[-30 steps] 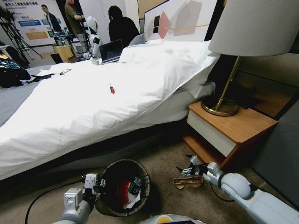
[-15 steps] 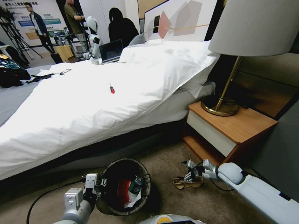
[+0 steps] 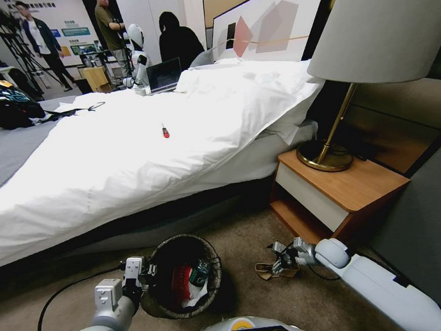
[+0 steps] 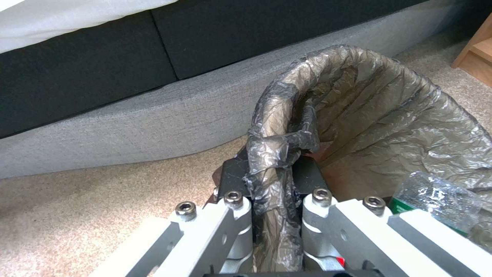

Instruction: Pick up the trash bin, then pick up the garbage from the floor and place it into the trash bin.

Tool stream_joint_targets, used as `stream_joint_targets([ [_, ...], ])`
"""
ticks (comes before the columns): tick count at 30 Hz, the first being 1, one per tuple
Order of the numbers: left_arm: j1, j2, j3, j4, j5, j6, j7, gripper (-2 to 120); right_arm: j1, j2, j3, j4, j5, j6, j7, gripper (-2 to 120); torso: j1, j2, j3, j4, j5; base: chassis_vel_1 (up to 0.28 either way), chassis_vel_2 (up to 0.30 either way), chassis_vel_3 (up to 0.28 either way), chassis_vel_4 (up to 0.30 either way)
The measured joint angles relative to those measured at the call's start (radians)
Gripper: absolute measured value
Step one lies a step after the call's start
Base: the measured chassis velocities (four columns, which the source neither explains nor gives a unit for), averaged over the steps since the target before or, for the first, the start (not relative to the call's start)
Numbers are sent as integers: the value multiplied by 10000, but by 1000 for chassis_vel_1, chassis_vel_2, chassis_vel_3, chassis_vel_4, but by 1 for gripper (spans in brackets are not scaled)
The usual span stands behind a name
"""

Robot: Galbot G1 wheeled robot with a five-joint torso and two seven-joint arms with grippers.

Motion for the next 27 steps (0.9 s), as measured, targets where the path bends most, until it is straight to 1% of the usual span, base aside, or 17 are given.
stream_joint_targets([
  [6, -22, 29, 34, 0, 30, -10, 3, 6, 38, 171, -60, -407, -73, 72, 144, 100, 0, 0, 0, -1, 0, 0, 0, 0, 0],
  [12, -19, 18, 49, 0, 87, -13, 7, 6, 216, 600, -88, -1122, -374, 303, 402, 100, 0, 0, 0, 1, 0, 0, 0, 0, 0],
  [27, 15, 33, 0, 0, 99, -28, 18, 6, -106, 987, -69, -1576, -792, 574, 670, 100, 0, 0, 0, 0, 0, 0, 0, 0, 0],
])
